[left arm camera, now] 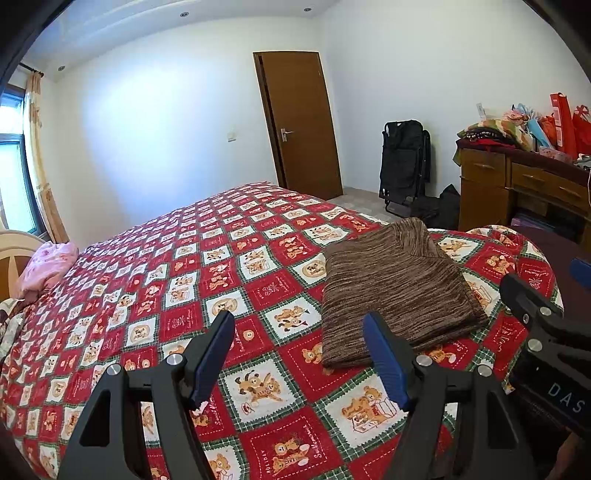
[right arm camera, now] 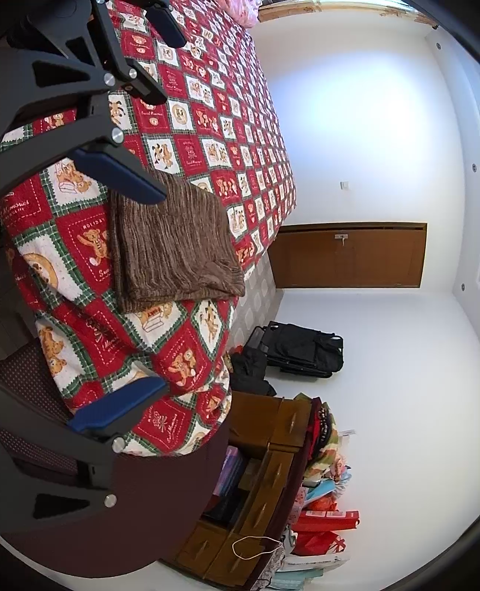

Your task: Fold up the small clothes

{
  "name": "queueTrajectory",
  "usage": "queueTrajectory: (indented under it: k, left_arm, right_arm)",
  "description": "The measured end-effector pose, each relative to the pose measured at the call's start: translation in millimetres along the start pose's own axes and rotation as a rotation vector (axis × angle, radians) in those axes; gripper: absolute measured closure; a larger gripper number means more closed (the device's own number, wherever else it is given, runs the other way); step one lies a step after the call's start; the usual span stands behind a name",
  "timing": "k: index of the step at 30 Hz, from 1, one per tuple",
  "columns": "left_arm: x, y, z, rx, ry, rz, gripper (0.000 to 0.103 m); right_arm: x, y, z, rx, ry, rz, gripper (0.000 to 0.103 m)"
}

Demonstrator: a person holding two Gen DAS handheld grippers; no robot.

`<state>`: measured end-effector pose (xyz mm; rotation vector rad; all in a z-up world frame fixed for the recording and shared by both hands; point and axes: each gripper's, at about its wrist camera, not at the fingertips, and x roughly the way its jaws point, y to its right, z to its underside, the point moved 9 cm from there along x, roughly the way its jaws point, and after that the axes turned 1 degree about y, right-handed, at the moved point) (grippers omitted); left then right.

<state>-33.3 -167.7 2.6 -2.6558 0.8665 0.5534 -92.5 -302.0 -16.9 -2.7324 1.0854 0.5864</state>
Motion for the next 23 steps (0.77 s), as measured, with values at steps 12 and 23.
queueTrajectory:
  k: [12,23]
  left_arm:
    - [3.2,-3.5,-2.4,-0.021,-0.005,-0.005,0.03]
    - [4.1,-5.1,-2.1,-0.024,-0.005,0.0,0.03]
  right_arm:
    - [-0.3,0.9,-0.2,0.003,-0.004,0.009,0.006]
    - [-0.7,0.5,-0.3,0.004,-0.006,0.009,0.006]
